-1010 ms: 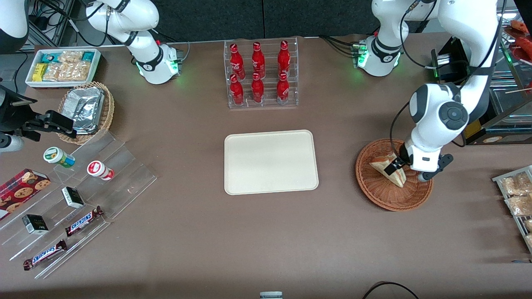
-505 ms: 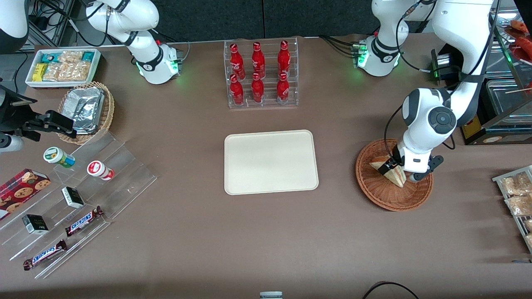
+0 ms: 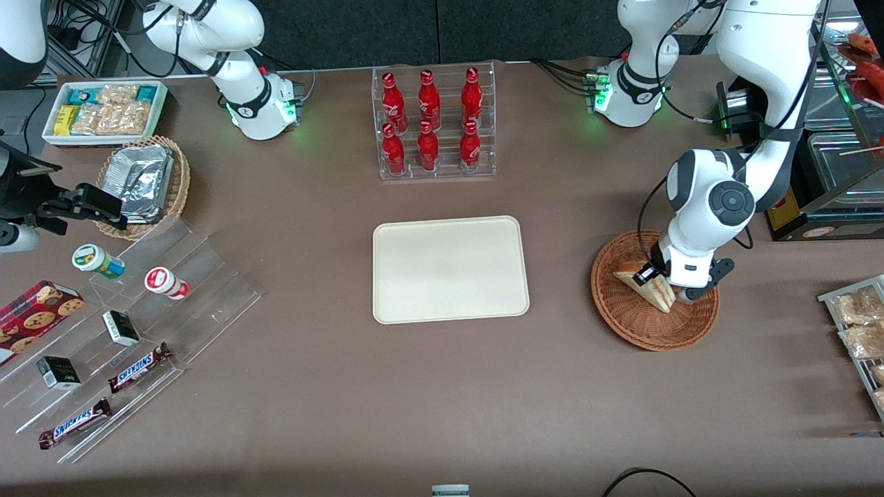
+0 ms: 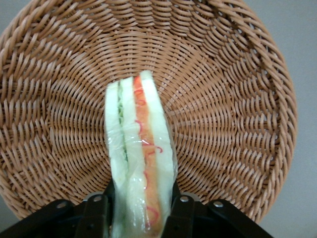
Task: Place sandwich from basket to tray
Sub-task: 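Lower the left gripper and close it on the wrapped sandwich, then lift the sandwich with the left gripper and carry it over the cream tray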
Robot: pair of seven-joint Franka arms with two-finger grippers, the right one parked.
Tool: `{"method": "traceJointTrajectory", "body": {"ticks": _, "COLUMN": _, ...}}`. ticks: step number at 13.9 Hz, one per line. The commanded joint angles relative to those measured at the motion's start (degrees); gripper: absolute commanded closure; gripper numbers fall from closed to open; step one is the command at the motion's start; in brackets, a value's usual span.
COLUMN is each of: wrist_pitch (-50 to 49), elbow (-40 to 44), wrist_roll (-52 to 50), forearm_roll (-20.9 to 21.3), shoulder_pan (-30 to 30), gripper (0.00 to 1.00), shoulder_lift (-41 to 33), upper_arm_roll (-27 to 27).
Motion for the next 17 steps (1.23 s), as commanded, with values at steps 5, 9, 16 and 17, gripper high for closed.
{"method": "traceJointTrajectory", "body": {"ticks": 5, "wrist_pitch": -23.18, "elbow": 13.05, "wrist_roll": 0.35, "forearm_roll": 0.75, "shoulder_pan": -4.23, "gripper": 1.00, "shoulder_lift": -6.17, "upper_arm_roll": -3.55}}
{"method": "traceJointTrajectory", "body": {"ticks": 9, "wrist_pitch": -28.67, "elbow": 21.24, "wrist_roll": -0.70, "forearm_roll": 0.48, "shoulder_pan": -15.11, "gripper": 1.00, "shoulder_lift": -2.84, "upper_arm_roll": -3.82}}
{"method": "traceJointTrajectory", "body": {"ticks": 16, "wrist_pitch": -27.97, "elbow": 38.81, "wrist_roll": -0.61, "forearm_roll": -0.04, "shoulder_pan": -30.68, "gripper": 1.00, "shoulder_lift": 16.05, "upper_arm_roll": -3.82}}
{"method": "traceJointTrajectory", "body": {"ticks": 17, "wrist_pitch": -27.97, "elbow": 40.31, "wrist_roll": -0.61, "forearm_roll": 0.13, "shoulder_pan": -32.18, "gripper": 1.00, "shoulder_lift": 18.33, "upper_arm_roll": -3.82}}
